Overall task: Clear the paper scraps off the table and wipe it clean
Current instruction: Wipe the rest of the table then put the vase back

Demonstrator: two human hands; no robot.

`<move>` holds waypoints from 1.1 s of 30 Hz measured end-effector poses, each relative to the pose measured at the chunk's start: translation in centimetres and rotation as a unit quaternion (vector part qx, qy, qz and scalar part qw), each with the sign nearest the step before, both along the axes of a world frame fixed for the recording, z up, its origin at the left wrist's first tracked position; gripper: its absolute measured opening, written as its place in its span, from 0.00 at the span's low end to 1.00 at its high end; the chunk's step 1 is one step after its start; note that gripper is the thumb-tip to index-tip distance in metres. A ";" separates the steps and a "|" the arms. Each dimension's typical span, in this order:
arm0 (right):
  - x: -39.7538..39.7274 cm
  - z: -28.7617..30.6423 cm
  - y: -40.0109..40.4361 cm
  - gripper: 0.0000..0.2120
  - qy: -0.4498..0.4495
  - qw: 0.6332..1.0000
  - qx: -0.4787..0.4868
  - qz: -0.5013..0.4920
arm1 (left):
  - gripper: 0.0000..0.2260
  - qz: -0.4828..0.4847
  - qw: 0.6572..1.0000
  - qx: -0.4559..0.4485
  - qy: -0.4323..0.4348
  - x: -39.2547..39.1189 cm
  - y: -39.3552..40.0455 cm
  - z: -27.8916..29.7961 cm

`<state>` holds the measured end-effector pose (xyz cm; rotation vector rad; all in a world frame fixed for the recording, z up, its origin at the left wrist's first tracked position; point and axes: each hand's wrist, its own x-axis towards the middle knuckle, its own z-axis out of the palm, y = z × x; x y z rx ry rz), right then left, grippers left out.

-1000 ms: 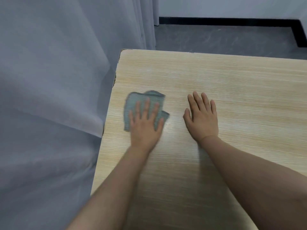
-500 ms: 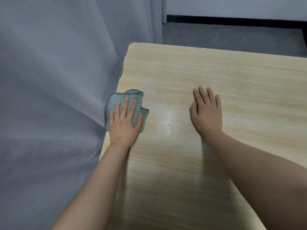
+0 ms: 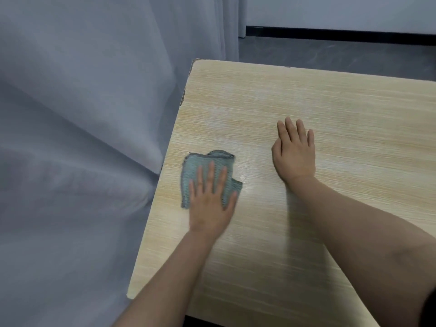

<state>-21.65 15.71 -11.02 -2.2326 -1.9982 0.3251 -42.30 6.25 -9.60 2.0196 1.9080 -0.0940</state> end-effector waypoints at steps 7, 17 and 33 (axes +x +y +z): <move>-0.6 1.4 -1.1 0.20 0.097 0.990 0.062 0.077 | 0.34 -0.061 0.998 -0.013 0.008 0.2 -0.6 1.0; -2.7 2.7 -5.7 0.22 0.116 0.928 0.052 0.349 | 0.32 -0.106 0.992 -0.004 -0.074 -1.5 -2.0 2.0; -5.6 4.3 -7.3 0.07 0.117 0.951 0.036 0.284 | 0.14 -0.061 0.983 0.027 -0.172 -3.1 -1.7 4.0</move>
